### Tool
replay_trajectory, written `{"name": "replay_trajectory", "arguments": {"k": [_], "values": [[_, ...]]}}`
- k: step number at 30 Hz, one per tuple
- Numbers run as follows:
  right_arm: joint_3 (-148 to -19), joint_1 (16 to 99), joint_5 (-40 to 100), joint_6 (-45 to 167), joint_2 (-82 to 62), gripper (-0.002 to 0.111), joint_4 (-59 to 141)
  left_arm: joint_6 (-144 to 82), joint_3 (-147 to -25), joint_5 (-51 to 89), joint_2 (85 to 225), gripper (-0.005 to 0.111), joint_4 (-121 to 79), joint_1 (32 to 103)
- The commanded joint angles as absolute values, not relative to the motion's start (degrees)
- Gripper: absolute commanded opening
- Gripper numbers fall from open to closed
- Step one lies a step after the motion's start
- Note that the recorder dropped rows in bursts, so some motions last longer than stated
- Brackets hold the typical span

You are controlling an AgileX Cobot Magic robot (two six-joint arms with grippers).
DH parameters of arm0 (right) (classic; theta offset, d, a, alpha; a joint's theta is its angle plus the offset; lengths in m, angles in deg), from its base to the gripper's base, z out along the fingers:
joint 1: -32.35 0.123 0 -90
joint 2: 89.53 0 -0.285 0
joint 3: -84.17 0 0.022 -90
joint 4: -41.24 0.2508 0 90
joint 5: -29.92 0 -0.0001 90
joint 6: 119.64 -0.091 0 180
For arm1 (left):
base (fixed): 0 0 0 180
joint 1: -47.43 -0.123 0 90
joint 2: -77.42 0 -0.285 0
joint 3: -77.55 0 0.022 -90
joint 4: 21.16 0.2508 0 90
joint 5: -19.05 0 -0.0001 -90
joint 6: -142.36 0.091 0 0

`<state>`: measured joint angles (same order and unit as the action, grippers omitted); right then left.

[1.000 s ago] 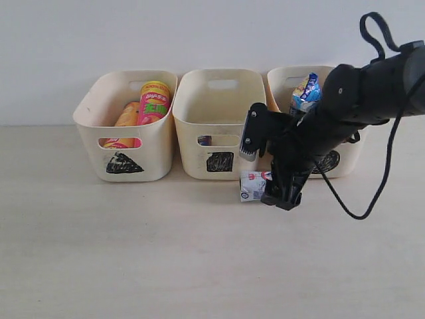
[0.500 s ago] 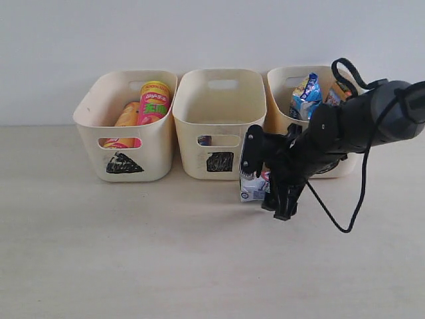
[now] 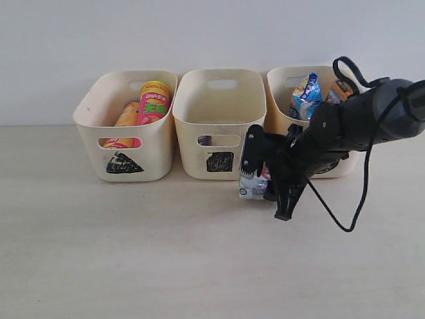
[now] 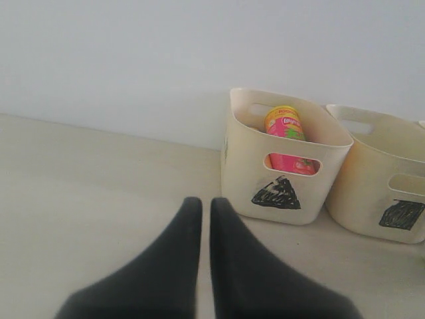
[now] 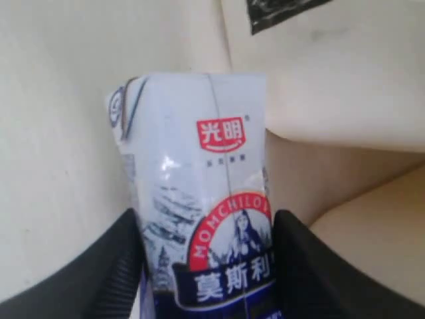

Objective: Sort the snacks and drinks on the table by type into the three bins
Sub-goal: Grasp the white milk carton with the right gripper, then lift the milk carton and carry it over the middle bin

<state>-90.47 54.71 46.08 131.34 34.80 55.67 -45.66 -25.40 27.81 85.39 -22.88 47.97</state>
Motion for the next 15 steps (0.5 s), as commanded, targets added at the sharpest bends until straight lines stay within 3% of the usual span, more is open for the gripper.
{"name": "replay_trajectory", "arguments": {"k": [1,15], "values": [[-90.60,54.79,51.97,127.24,29.78,0.000,55.97,-45.57,-25.23,27.61,85.21,0.004,-22.79,47.81],[-90.60,54.79,78.53,125.54,16.46,0.000,63.89,-45.57,-25.23,27.61,85.21,0.004,-22.79,47.81]]}}
